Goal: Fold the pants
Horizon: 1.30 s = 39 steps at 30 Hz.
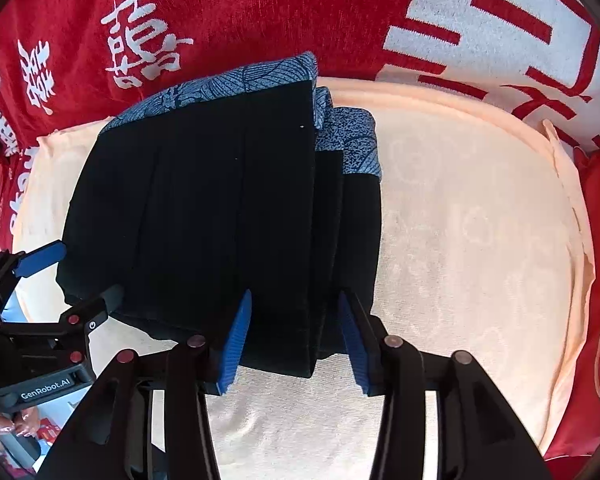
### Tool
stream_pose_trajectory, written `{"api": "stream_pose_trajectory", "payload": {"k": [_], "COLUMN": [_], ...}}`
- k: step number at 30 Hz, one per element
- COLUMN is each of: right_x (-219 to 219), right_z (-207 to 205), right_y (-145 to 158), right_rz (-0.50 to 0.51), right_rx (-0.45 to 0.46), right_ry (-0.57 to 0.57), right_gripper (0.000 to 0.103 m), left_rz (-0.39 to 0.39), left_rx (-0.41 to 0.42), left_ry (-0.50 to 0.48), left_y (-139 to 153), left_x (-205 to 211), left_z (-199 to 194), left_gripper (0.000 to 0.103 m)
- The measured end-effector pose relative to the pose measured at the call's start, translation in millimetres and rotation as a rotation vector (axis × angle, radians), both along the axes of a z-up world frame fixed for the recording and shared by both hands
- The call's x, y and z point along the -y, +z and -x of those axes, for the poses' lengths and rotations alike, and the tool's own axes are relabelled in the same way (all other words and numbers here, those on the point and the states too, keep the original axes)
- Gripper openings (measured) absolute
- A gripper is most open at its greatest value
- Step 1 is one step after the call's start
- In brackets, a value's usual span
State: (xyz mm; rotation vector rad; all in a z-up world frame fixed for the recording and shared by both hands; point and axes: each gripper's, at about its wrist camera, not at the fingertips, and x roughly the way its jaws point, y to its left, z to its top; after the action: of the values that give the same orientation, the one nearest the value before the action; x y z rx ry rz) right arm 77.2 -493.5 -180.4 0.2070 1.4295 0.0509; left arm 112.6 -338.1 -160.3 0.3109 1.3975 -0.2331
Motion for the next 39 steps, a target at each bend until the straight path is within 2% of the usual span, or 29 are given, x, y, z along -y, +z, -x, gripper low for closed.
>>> {"api": "stream_pose_trajectory", "payload": {"k": [14, 20, 25, 29, 32, 35, 39], "right_x": [4, 6, 11, 20, 25, 26, 28], "right_z": [5, 15, 26, 32, 32, 20, -6], "right_y": [11, 17, 16, 15, 19, 21, 8], "right_rz": [-0.01, -0.031, -0.068, -0.081, -0.13, -0.189, -0.21], "right_rx": [0.016, 0.016, -0.001, -0.004, 0.034, 0.064, 0.067], "right_ry": [-0.018, -0.018, -0.034, -0.079, -0.119, -0.13, -0.142], "right_gripper": [0.05, 0.059, 0.069, 0.071, 0.071, 0.071, 0.07], "left_rz": [-0.012, 0.007, 0.052, 0.039, 0.03, 0.027, 0.035], "left_rx": [-0.001, -0.019, -0.023, -0.007, 0.007, 0.009, 0.004], "left_ry": [-0.002, 0.011, 0.029, 0.059, 0.074, 0.1, 0.136], "left_y": [-1, -3, 1, 3, 3, -1, -9], "left_x": [-1, -4, -20, -36, -47, -54, -61], "left_z": [-3, -7, -17, -28, -36, -44, -51], "left_gripper": [0.09, 0.09, 0.09, 0.09, 0.09, 0.09, 0.09]}}
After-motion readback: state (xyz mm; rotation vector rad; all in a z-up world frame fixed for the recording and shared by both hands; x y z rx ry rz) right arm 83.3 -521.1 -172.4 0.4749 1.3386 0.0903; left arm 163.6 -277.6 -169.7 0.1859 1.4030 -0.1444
